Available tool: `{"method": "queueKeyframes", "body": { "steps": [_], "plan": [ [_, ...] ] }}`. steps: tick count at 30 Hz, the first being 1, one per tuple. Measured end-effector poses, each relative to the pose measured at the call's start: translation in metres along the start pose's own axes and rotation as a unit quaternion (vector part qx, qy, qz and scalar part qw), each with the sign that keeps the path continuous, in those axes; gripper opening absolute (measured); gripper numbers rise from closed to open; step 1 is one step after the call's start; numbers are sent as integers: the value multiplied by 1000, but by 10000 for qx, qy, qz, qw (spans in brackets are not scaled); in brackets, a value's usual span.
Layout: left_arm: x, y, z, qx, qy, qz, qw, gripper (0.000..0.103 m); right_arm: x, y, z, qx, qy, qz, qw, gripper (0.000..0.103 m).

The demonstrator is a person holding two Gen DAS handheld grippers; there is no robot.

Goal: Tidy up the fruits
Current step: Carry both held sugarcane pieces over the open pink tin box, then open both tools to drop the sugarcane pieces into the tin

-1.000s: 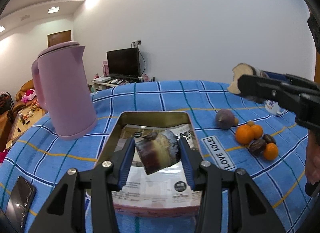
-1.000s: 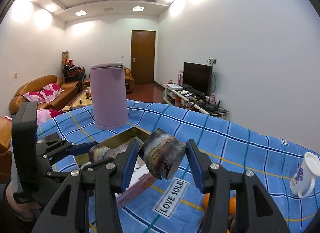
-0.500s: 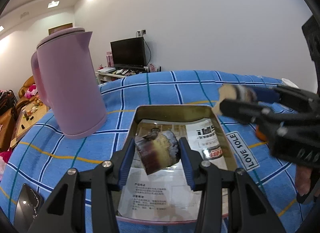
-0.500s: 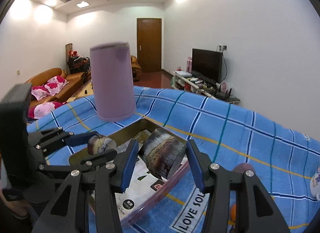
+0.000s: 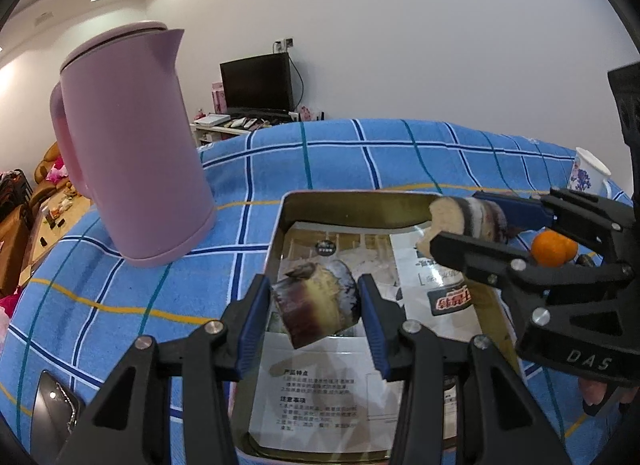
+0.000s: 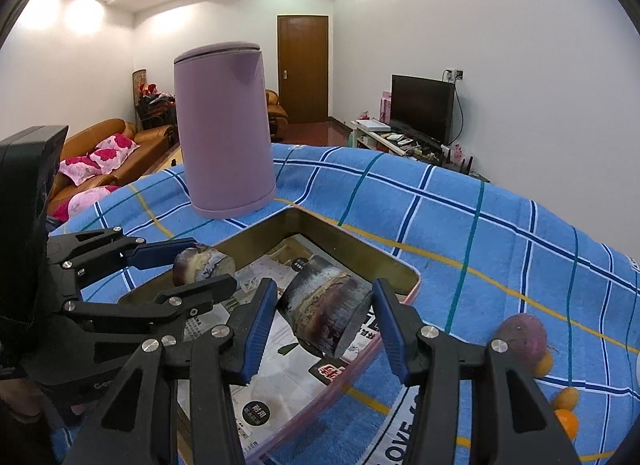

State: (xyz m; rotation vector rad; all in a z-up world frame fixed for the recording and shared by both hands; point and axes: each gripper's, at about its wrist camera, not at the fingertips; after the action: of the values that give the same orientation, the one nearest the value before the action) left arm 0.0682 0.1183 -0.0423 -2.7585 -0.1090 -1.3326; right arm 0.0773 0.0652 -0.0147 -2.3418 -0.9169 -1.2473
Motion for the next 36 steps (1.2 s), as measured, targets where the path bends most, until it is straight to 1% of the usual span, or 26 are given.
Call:
{"method": "queueKeyframes", "body": {
  "steps": [10,21,26,28,30,32,33,34,36],
  "plan": [
    [-2,-2,7,-37,-117,-25,9999,47,-4,-8,8,-8,-126,-164,9998,51],
    [-3,-3,10,-12,-138,-17,9999,48,-7,-5,15,164,-286,-65,9994,52],
    [-4,-2,9,-23,-128,-35,9999,48,-8,-6,15,127,-254,-59,9996,52],
    [-3,-2,7,-26,-88,-49,9999,48,-7,-6,12,76,-196,-55,9998,56],
    [-3,-2,5,-6,-39,-21,10000,49,-7,-5,10,68,-166,-42,9998,57],
    [-3,-1,2,1,26,-23,10000,52,-7,-4,6,36,-120,-7,9999,58],
    [-2,-1,1,17,53,-49,10000,59,-7,-3,3,1,-85,13,10000,60],
    [-2,-2,-1,80,93,-81,9999,69,-8,-2,-1,-36,-48,36,10000,62],
    [-3,-3,-6,96,181,-123,9997,78,-8,1,-8,-108,-13,81,9999,65]
  ]
}}
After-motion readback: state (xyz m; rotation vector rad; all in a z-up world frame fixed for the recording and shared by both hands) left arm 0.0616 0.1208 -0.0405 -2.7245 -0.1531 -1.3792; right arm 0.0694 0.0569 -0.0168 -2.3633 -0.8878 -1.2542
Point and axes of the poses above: each gripper's, at about its wrist camera, not at the fingertips, and z roughly the way its jaws point, y to its right, x to its top
